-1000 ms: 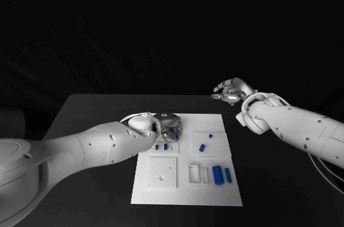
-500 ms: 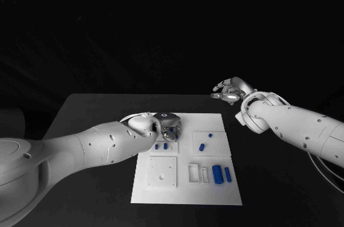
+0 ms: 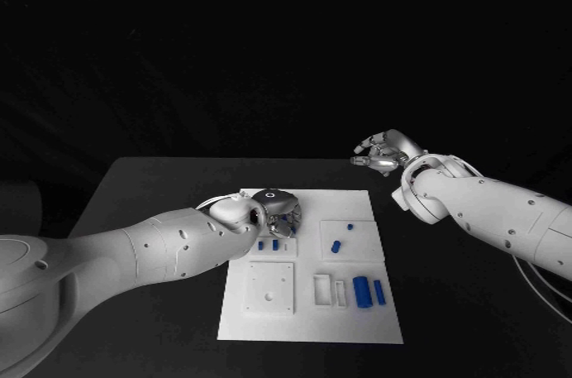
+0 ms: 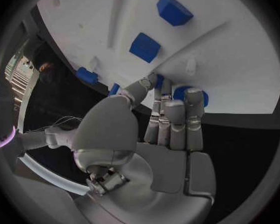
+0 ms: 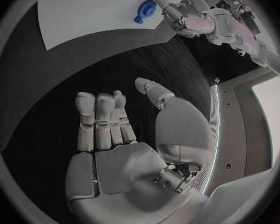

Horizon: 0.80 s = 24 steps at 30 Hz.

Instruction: Assemble the parts on the task board

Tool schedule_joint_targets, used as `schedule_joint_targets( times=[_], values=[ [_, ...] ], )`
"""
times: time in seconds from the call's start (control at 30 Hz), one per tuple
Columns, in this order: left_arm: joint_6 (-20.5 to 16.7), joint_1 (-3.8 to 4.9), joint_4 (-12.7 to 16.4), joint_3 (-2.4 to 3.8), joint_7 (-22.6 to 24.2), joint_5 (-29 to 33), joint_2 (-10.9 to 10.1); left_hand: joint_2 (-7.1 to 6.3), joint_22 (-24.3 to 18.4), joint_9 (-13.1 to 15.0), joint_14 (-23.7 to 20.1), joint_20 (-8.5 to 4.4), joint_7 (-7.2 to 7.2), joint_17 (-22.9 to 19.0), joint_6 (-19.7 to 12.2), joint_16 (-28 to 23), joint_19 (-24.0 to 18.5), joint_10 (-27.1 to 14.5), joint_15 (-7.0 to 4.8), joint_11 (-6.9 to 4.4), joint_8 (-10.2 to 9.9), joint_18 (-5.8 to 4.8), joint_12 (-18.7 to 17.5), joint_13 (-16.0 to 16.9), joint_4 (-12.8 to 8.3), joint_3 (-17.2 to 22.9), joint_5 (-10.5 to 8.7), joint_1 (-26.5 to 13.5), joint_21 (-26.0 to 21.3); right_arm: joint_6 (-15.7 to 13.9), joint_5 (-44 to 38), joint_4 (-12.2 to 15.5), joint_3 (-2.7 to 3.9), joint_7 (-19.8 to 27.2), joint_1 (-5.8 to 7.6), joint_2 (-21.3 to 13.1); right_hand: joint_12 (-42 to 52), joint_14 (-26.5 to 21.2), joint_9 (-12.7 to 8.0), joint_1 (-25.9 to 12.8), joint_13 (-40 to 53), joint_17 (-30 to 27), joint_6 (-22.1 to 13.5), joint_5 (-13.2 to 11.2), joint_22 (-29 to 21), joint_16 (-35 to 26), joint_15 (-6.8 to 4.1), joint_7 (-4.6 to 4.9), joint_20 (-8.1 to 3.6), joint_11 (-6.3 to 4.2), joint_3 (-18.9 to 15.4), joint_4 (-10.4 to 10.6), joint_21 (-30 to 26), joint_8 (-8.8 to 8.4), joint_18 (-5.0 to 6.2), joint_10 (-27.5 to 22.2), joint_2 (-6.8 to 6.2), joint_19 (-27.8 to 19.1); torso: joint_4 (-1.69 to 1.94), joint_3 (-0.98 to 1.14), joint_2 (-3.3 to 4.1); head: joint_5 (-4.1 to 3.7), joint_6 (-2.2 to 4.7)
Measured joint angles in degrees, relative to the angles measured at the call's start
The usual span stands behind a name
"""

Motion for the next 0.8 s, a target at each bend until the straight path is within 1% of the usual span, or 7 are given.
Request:
schedule_joint_targets(
  times=[0.13, 0.3, 0.5, 0.6, 0.7, 0.73, 0.8],
  values=[
    [-1.04, -0.21, 0.75, 0.01, 0.34, 0.94, -0.8, 0.3, 0.0, -0.01, -0.2, 0.0, 0.08, -0.11, 0.08, -0.29, 0.0, 0.03, -0.2, 0.02, 0.0, -0.05, 0.0, -0.01, 0.02, 0.02, 0.0, -0.01, 0.0, 0.0, -0.03, -0.01, 0.0, 0.0, 0.0, 0.02, 0.0, 0.0, 0.03, 0.0, 0.0, 0.0, 0.09, 0.0, 0.0, 0.0, 0.0, -0.08, 0.0, 0.0, 0.0, 0.0, -0.23, 0.0, 0.0, 0.0, 0.0, 0.0, 0.01, 0.0, -0.01, 0.03, 0.13],
    [-1.68, -0.27, 1.98, 0.53, 0.66, 1.91, -1.84, 0.3, -0.01, -0.07, -0.21, 0.01, 0.09, -0.11, 0.08, -0.29, 0.0, 0.07, -0.21, 0.06, 0.0, -0.09, -0.01, -0.04, 0.09, 0.09, -0.01, -0.01, 0.0, 0.0, -0.06, 0.0, -0.02, 0.0, 0.0, -0.03, 0.0, 0.0, 0.06, -0.17, -0.05, -0.01, 0.1, 0.0, -0.01, 0.0, 0.0, -0.09, -0.18, 0.0, 0.0, 0.0, -0.24, 0.0, 0.0, 0.0, 0.17, 0.24, 0.04, 0.01, -0.03, 0.09, 0.23],
    [-2.44, -0.29, 3.47, 2.43, 0.93, 2.99, -3.12, 0.3, -0.01, -0.06, -0.21, -0.1, 0.04, -0.16, 0.13, -0.28, -0.13, 0.06, -0.21, 0.08, -0.03, -0.14, -0.02, -0.03, 0.09, 0.09, -0.02, -0.01, 0.0, 0.0, -0.09, 0.01, -0.02, 0.0, 0.0, -0.11, 0.0, 0.0, 0.05, -0.22, -0.05, 0.0, 0.02, 0.0, 0.04, 0.0, 0.0, -0.01, -0.12, 0.0, 0.0, 0.0, -0.24, 0.0, 0.0, 0.0, 0.23, 0.32, 0.08, 0.01, -0.07, 0.14, 0.43],
    [-2.67, -0.25, 4.57, 3.26, 0.99, 3.49, -3.99, 0.3, -0.01, -0.04, -0.21, -0.11, -0.13, -0.16, 0.29, -0.28, -0.13, 0.23, -0.21, -0.06, -0.04, -0.15, -0.12, 0.0, 0.09, 0.09, -0.02, -0.01, 0.0, 0.0, -0.1, 0.0, -0.01, 0.0, 0.0, -0.16, 0.0, 0.0, 0.05, -0.22, -0.05, 0.05, -0.01, 0.0, 0.04, 0.0, 0.0, 0.01, -0.12, 0.0, 0.0, 0.0, -0.24, 0.0, 0.0, 0.0, 0.23, 0.32, 0.09, 0.0, -0.07, 0.19, 0.44],
    [-2.69, -0.25, 5.59, 3.82, 1.02, 3.91, -4.81, 0.3, -0.01, -0.03, -0.21, -0.22, -0.13, -0.16, 0.29, -0.28, -0.02, 0.36, -0.2, -0.16, -0.04, -0.22, -0.22, 0.0, 0.09, 0.09, -0.08, -0.01, 0.22, 0.0, -0.1, -0.02, 0.0, 0.0, 0.0, -0.19, 0.0, 0.0, 0.05, -0.23, -0.05, 0.05, -0.01, 0.0, 0.04, 0.0, 0.0, 0.01, -0.12, 0.0, 0.0, 0.0, -0.25, 0.0, 0.0, 0.0, 0.23, 0.32, 0.09, 0.0, -0.08, 0.24, 0.5],
    [-2.69, -0.25, 5.96, 3.99, 1.02, 4.04, -5.15, 0.29, -0.01, -0.03, -0.21, -0.41, -0.13, -0.15, 0.29, -0.28, -0.02, 0.38, -0.2, -0.14, -0.05, -0.49, -0.22, 0.01, 0.09, 0.09, -0.09, -0.01, 0.22, 0.0, -0.11, -0.03, 0.0, 0.0, 0.0, -0.2, 0.09, 0.0, 0.05, -0.22, -0.05, 0.05, -0.01, 0.0, 0.04, 0.0, 0.0, 0.01, -0.12, 0.0, 0.0, 0.0, -0.24, 0.0, 0.0, 0.0, 0.22, 0.31, 0.09, 0.0, -0.08, 0.26, 0.52],
    [-2.63, -0.22, 6.51, 4.11, 1.02, 4.24, -5.78, 0.29, -0.01, -0.03, -0.2, -0.42, -0.13, -0.15, 0.29, -0.28, -0.03, 0.45, -0.2, -0.07, -0.06, -0.53, -0.22, 0.04, 0.09, 0.09, -0.11, -0.01, 0.22, 0.01, -0.11, -0.05, 0.0, 0.0, 0.0, -0.23, 0.22, 0.0, 0.05, -0.22, -0.05, 0.04, -0.01, 0.0, 0.04, 0.0, 0.01, 0.01, -0.12, 0.0, 0.0, 0.0, -0.24, 0.0, 0.0, 0.0, 0.22, 0.31, 0.09, 0.01, -0.09, 0.3, 0.55]
  ],
)
